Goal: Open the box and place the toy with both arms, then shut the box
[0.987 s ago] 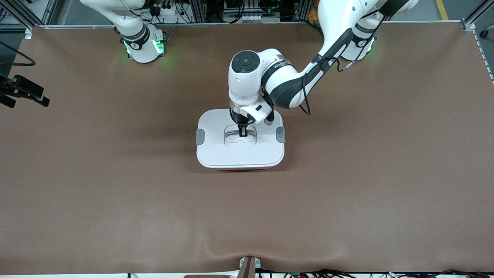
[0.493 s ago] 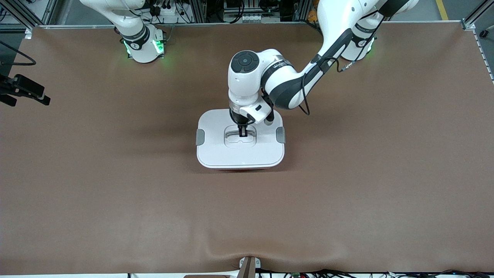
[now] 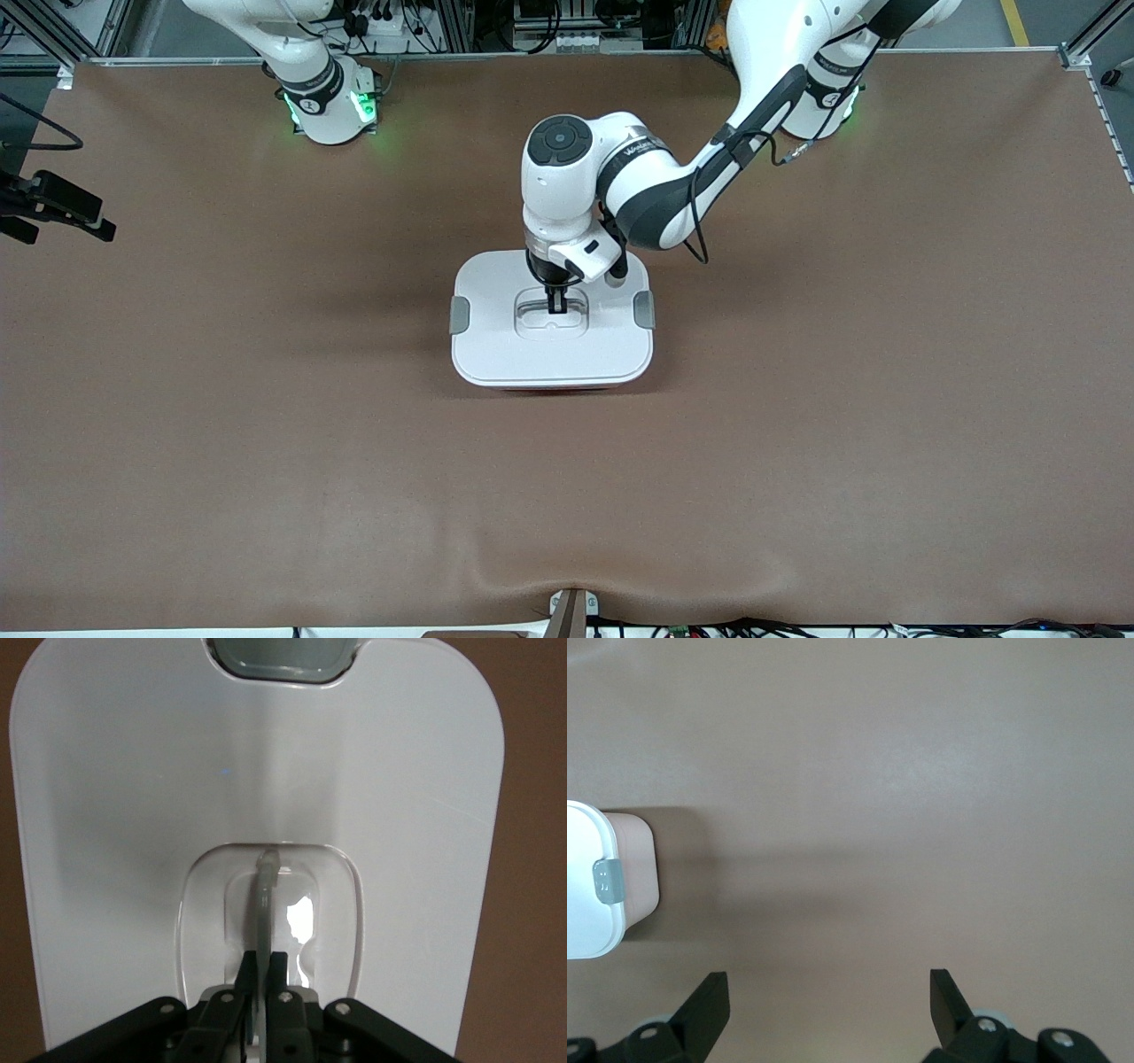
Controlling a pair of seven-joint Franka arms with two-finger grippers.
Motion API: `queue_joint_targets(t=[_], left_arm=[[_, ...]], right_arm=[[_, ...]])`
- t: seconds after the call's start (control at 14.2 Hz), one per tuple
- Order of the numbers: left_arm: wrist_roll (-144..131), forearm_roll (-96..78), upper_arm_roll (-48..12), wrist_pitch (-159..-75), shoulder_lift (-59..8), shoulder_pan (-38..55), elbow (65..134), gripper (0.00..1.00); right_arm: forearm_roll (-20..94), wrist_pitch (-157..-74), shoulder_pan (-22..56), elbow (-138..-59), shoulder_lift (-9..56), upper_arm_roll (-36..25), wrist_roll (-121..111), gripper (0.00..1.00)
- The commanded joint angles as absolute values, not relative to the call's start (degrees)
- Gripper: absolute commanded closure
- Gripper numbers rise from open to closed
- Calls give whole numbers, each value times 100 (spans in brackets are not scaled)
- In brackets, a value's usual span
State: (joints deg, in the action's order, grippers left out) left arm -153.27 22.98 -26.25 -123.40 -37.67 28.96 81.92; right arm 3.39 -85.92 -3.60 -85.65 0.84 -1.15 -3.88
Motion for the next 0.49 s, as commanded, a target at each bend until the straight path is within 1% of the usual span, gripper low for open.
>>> queue_joint_targets(t=[0.0, 0.07, 0.14, 0.42], left_arm=[[-15434, 2461, -2602, -12331, -3973, 2971, 8068, 48], [-15425, 2470, -2602, -12322, -3964, 2979, 8068, 20], [-15425, 2470, -2602, -12305, -3929, 2979, 8068, 0], [-15302, 2461, -2619, -12095, -3674, 2927, 8051, 0]], right_arm=[[308, -8490, -439, -8429, 158, -35, -352, 0], [308, -8490, -439, -8429, 158, -35, -352, 0], [316, -8490, -439, -8429, 158, -35, -360, 0], [308, -8385, -448, -8420, 149, -35, -360, 0]])
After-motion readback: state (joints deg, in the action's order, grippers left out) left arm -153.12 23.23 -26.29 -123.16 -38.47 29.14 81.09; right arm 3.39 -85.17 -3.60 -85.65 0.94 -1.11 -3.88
